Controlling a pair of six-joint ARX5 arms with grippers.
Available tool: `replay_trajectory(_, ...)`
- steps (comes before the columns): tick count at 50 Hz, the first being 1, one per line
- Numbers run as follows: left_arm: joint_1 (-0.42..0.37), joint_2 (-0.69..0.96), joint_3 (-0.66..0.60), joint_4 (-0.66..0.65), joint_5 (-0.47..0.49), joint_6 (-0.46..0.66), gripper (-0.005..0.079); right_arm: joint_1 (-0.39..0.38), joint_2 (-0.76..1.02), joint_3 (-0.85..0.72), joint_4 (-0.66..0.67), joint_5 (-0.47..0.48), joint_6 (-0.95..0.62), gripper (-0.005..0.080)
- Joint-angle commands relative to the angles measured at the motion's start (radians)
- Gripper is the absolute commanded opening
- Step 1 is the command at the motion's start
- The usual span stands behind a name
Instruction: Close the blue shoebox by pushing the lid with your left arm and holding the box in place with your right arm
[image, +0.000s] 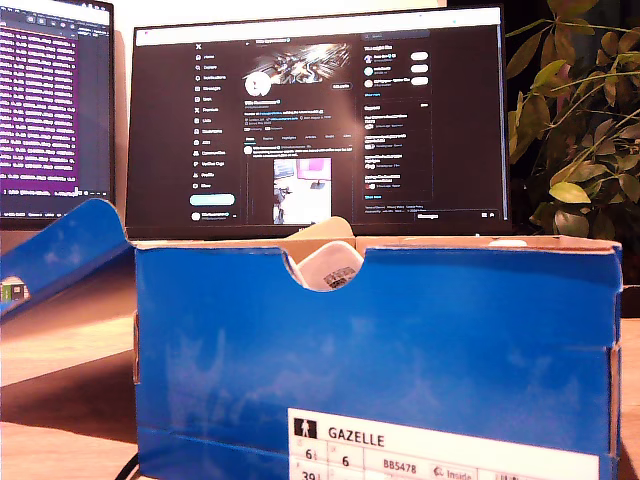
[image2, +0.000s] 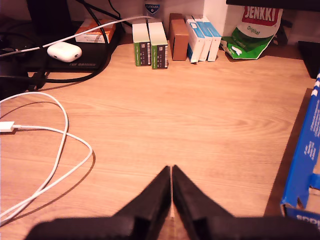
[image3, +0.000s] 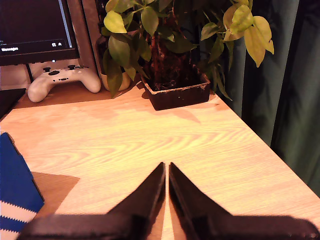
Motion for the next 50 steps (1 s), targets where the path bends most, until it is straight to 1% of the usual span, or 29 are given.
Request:
replay_trajectory(1,-0.002,-0.008,-0.024,-0.011,0.0,0.004,-0.0015,-0.006,-0.005,-0.019,0.011,-0.001,0.008,-0.001)
replay_trajectory(39,-0.002,-0.008,-0.024,-0.01,0.0,0.003,-0.0015,-0.006,-0.005,-0.019,0.011,-0.001,0.008,-0.001)
replay_trajectory(45,-0.002,-0.008,-0.024,0.035,0.0,0.004,-0.0015,-0.006,-0.005,-0.019,0.013,-0.004,0.013,-0.001)
replay_trajectory(48,-0.003,-0.008,-0.024,0.056,0.004,-0.014,-0.0015,-0.006,-0.005,-0.019,0.024,-0.013,0.035,-0.0011)
replay_trajectory(50,-0.003,-0.008,-0.024,0.071,0.017,-0.048,-0.0015,-0.006,-0.005,-0.019,0.036,-0.03,0.042,-0.001)
